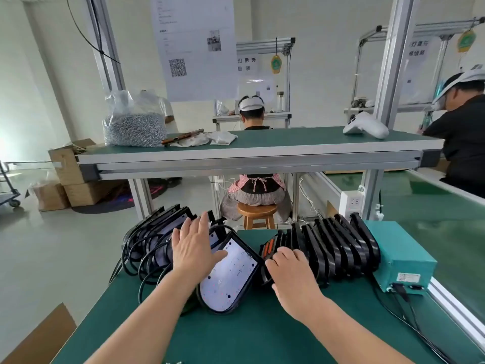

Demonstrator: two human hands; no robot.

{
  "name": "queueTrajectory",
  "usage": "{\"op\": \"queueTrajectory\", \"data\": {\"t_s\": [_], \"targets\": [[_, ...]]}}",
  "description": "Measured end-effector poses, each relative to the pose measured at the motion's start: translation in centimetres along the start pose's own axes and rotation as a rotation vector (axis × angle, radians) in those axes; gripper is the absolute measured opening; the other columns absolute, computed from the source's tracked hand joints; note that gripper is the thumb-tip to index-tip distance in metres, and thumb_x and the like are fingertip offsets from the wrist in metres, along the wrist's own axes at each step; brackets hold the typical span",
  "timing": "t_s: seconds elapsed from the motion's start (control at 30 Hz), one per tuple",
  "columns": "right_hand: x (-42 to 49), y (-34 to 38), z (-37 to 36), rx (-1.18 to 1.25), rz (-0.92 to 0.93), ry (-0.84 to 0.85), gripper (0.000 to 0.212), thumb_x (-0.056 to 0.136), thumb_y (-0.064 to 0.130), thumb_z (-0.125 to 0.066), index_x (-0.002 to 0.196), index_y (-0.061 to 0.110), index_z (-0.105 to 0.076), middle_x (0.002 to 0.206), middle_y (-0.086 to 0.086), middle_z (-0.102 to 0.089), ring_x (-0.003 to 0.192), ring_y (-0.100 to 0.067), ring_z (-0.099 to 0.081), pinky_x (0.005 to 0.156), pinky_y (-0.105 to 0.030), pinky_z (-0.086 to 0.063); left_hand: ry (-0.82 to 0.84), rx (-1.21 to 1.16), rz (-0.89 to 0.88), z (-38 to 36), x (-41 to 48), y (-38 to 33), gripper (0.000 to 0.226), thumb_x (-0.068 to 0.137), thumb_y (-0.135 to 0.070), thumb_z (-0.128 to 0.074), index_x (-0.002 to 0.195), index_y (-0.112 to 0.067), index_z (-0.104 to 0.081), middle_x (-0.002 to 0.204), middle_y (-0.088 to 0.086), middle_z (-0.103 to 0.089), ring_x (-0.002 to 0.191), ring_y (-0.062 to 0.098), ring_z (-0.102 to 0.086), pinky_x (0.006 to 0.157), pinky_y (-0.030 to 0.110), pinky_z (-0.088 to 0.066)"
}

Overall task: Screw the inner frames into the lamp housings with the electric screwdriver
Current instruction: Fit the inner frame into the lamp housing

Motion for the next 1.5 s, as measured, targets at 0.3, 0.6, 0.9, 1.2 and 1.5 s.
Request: {"op": "queueTrajectory", "data": {"t_s": [0.3,0.6,0.9,1.2,1.5], "targets": [[1.8,-0.4,-0.1,-0.162,0.141,0.033,0.030,0.101,0.026,-0.056,0.128,0.013,-0.057,0.132,-0.010,-0.046,0.127,-0.032,-0.035,0.105,-0.043,-0.031,0.186,-0.006,-0.056,-2.0,1.2,-1.9,0.047,0.090,-0.039,-0.069,0.123,-0.017,-0.045,0.102,-0.001,-0.057,0.100,0.028,-0.061,0.069,0.034,-0.043],[2.0,-1.0,-1.4,-0.046,0.210,0.037,0.025,0.102,0.020,-0.055,0.125,0.013,-0.061,0.123,-0.008,-0.055,0.120,-0.030,-0.043,0.098,-0.039,-0.037,0.310,-0.071,0.063,-1.9,1.1,-0.9,0.030,0.086,-0.036,-0.065,0.099,-0.016,-0.048,0.091,0.001,-0.059,0.083,0.025,-0.058,0.059,0.032,-0.038],[1.9,-2.5,2.7,0.099,0.263,-0.115,0.013,0.094,0.011,-0.059,0.095,0.012,-0.073,0.094,-0.006,-0.063,0.097,-0.028,-0.053,0.075,-0.035,-0.033,0.137,-0.618,0.285,-0.8,-1.6,-1.6,0.034,0.090,-0.033,-0.062,0.078,-0.004,-0.050,0.070,0.005,-0.050,0.067,0.024,-0.047,0.059,0.034,-0.028],[-5.1,-5.7,8.7,0.325,0.080,-0.359,0.020,0.084,0.019,-0.082,0.073,0.014,-0.067,0.074,0.005,-0.052,0.079,-0.020,-0.049,0.071,-0.035,-0.047,0.479,-1.398,0.549,-1.4,-11.2,-0.4,0.031,0.087,-0.042,-0.071,0.097,-0.015,-0.081,0.102,0.005,-0.078,0.095,0.022,-0.074,0.087,0.037,-0.051],[-14.9,-4.6,9.1,0.787,-0.137,-0.507,0.025,0.082,0.046,-0.080,0.080,0.022,-0.074,0.092,0.017,-0.065,0.095,0.001,-0.059,0.078,-0.001,-0.038,0.509,-1.123,0.537,-3.9,-18.5,-2.7,0.033,0.095,-0.032,-0.068,0.077,-0.013,-0.049,0.074,0.007,-0.041,0.066,0.016,-0.040,0.049,0.019,-0.029]]}}
Point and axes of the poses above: each hand's wrist, its own x-axis towards the middle knuckle, its own z-axis out of the back of the hand, y = z × x, the point moved 3 cm from there along x, towards the middle knuckle
